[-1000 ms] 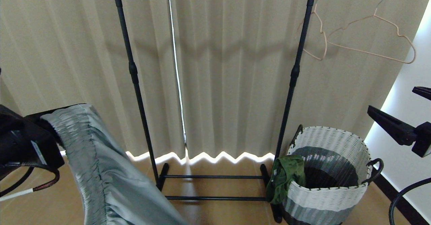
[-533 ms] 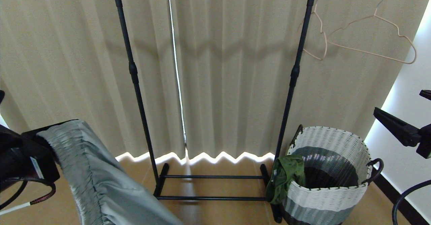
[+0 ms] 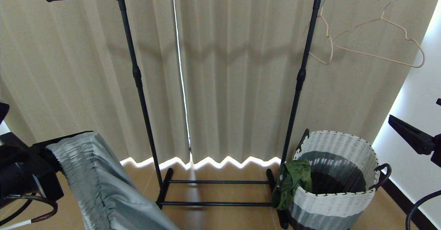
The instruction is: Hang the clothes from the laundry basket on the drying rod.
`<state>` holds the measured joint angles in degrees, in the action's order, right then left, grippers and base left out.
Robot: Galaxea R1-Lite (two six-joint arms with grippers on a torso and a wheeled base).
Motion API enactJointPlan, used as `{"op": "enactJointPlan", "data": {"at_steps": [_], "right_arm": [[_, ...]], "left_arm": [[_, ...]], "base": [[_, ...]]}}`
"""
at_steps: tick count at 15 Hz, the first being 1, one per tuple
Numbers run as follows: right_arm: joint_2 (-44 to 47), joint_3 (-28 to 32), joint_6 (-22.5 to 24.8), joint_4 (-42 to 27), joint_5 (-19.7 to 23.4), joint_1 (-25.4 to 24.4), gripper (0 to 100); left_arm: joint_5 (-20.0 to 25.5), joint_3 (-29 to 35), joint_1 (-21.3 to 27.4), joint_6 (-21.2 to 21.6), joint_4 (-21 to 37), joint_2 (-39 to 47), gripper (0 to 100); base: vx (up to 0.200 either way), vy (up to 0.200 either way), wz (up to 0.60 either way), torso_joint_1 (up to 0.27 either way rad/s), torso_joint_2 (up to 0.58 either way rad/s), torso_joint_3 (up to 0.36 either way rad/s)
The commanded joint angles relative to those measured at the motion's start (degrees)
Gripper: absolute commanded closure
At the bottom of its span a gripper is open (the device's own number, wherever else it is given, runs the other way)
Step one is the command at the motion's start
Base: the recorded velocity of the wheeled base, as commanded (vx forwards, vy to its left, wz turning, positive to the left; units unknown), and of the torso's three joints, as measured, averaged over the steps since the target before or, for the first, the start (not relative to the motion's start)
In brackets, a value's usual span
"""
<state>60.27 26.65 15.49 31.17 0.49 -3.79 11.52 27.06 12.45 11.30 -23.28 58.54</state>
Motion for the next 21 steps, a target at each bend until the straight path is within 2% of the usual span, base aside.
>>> {"op": "enactJointPlan", "data": {"at_steps": [1, 4, 9, 13, 21], "right_arm": [[0.4, -0.1, 0.0, 0.0, 0.0, 0.1, 0], [0.5, -0.5, 0.0, -0.1, 0.0, 0.1, 0], [1.6, -1.2, 0.0, 0.2, 0.0, 0.1, 0], [2.5, -1.0, 0.1, 0.6, 0.0, 0.1, 0], [3.5, -2.1, 0.2, -0.1, -0.2, 0.1, 0]], "left_arm": [[0.0, -0.5, -0.1, 0.1, -0.8, 0.4, 100], [0.0, -1.0, 0.0, -0.1, -2.1, 0.4, 100], [0.0, -1.4, -0.1, -0.1, -3.4, 0.2, 100], [0.0, -3.2, -0.1, -0.1, -7.2, 0.2, 100], [0.0, -4.5, -0.2, -0.3, -7.5, -0.6, 100]], "base": [[0.000, 0.000, 0.00, 0.119, -0.28, -0.222], [0.000, 0.000, 0.00, 0.180, -0.20, -0.255], [0.000, 0.000, 0.00, 0.101, -0.58, -0.253], [0.000, 0.000, 0.00, 0.320, -0.47, -0.260], [0.000, 0.000, 0.00, 0.246, -0.49, -0.266]]}}
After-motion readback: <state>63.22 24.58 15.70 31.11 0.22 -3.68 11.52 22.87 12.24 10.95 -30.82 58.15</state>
